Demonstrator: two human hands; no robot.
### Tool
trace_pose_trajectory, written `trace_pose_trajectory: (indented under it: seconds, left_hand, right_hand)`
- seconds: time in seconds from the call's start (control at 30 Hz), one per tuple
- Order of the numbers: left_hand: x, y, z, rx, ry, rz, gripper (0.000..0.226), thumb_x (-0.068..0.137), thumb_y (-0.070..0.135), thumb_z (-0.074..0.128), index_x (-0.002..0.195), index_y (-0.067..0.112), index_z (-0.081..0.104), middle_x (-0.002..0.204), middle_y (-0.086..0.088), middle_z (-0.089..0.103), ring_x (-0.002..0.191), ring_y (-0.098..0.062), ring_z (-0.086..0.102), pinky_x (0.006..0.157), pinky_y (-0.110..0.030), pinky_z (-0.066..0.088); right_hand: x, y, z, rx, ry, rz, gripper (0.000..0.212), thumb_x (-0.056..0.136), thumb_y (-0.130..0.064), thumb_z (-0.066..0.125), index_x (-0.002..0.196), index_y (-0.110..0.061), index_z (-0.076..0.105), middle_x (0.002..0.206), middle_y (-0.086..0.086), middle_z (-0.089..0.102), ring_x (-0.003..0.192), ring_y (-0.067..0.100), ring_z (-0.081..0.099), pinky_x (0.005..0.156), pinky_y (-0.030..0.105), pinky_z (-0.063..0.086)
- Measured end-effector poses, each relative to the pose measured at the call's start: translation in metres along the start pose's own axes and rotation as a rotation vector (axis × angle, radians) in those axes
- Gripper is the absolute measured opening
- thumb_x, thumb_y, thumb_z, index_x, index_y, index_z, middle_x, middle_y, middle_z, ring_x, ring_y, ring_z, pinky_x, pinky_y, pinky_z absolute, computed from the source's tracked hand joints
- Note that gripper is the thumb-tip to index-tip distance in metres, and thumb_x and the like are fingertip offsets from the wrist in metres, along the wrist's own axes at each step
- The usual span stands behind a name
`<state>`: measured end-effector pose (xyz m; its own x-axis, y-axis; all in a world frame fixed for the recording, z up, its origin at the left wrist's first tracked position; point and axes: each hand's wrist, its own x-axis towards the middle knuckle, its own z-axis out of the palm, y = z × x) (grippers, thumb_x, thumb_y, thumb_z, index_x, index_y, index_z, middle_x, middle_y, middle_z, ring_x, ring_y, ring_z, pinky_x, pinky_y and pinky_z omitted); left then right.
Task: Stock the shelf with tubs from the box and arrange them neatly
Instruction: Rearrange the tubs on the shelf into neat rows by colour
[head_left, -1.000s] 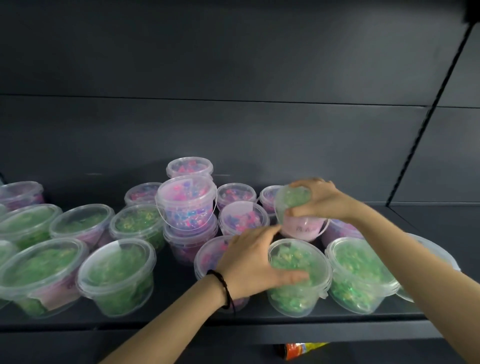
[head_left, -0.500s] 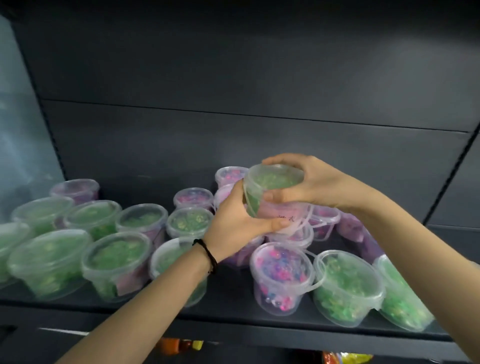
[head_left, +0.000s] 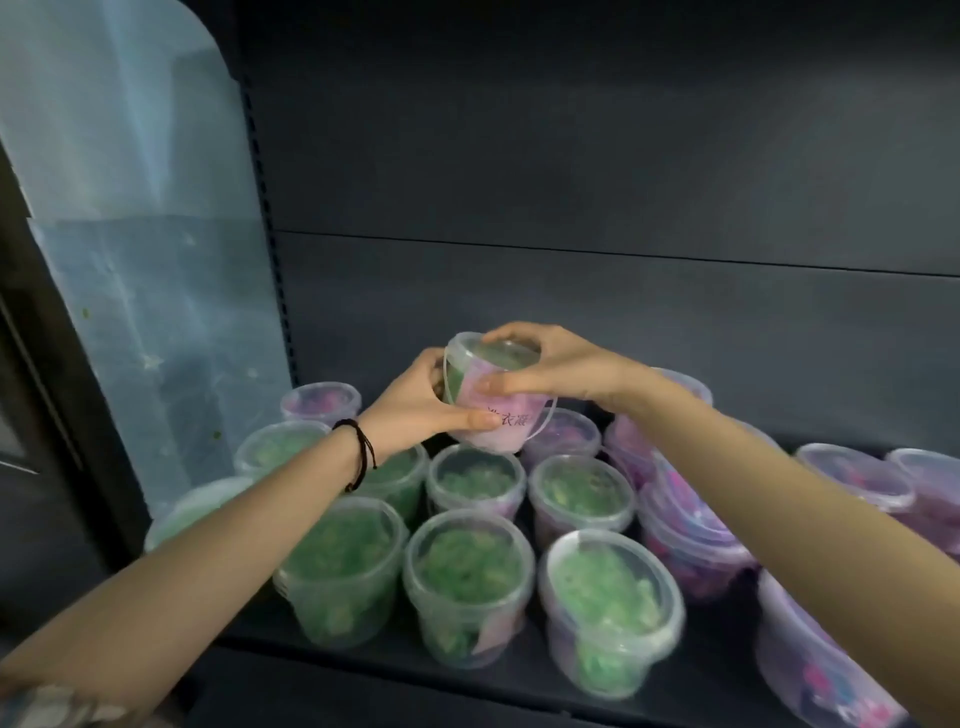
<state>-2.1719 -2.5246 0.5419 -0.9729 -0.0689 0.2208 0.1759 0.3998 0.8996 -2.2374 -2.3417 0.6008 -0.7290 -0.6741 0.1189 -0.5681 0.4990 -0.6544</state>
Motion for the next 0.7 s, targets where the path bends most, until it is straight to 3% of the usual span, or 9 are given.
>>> trace_pose_trajectory:
  seconds: [0.13, 0.23, 0.33, 0.47, 0.7]
  left_hand:
    - [0.027, -0.038, -0.047, 0.214, 0.015, -0.029, 0.095, 0.05, 0.059, 0.085, 0.13, 0.028, 0.044, 0.13, 0.012, 0.055, 0.12, -0.006, 0.052, 0.104, -0.032, 0.043]
    - [0.044, -0.068, -0.086, 0.391, 0.133, -0.087, 0.088, 0.068, 0.049, 0.08, 0.14, 0.02, 0.039, 0.141, 0.001, 0.047, 0.125, -0.017, 0.049, 0.103, -0.031, 0.039]
    - [0.058, -0.102, -0.119, 0.563, 0.244, -0.189, 0.085, 0.072, 0.049, 0.077, 0.14, 0.016, 0.04, 0.144, -0.008, 0.044, 0.124, -0.025, 0.05, 0.103, -0.038, 0.041]
    - [0.074, -0.13, -0.14, 0.762, 0.22, -0.364, 0.1, 0.065, 0.067, 0.071, 0.144, 0.017, 0.035, 0.146, -0.011, 0.04, 0.132, -0.034, 0.04, 0.105, -0.045, 0.04]
    - [0.097, -0.161, -0.143, 0.737, 0.069, -0.587, 0.133, 0.047, 0.084, 0.066, 0.15, 0.015, 0.019, 0.154, -0.012, 0.028, 0.138, -0.036, 0.032, 0.107, -0.046, 0.037]
  right_hand:
    - [0.06, 0.006, 0.034, -0.119, 0.127, 0.098, 0.078, 0.05, -0.069, 0.075, 0.121, -0.044, 0.053, 0.135, -0.006, 0.046, 0.127, 0.016, 0.044, 0.104, 0.035, 0.042]
    - [0.086, 0.019, 0.056, -0.264, 0.248, 0.233, 0.079, 0.059, -0.066, 0.073, 0.13, -0.041, 0.048, 0.133, 0.001, 0.042, 0.127, 0.028, 0.036, 0.102, 0.037, 0.04]
    - [0.099, 0.037, 0.076, -0.336, 0.3, 0.366, 0.08, 0.06, -0.065, 0.072, 0.131, -0.038, 0.046, 0.129, 0.0, 0.04, 0.122, 0.029, 0.036, 0.093, 0.039, 0.046]
    - [0.107, 0.052, 0.098, -0.405, 0.222, 0.372, 0.084, 0.057, -0.07, 0.071, 0.13, -0.037, 0.045, 0.135, -0.001, 0.037, 0.124, 0.027, 0.034, 0.092, 0.039, 0.044]
    - [0.111, 0.07, 0.122, -0.385, 0.026, 0.4, 0.089, 0.061, -0.07, 0.072, 0.137, -0.037, 0.039, 0.142, 0.001, 0.027, 0.129, 0.029, 0.026, 0.102, 0.044, 0.04]
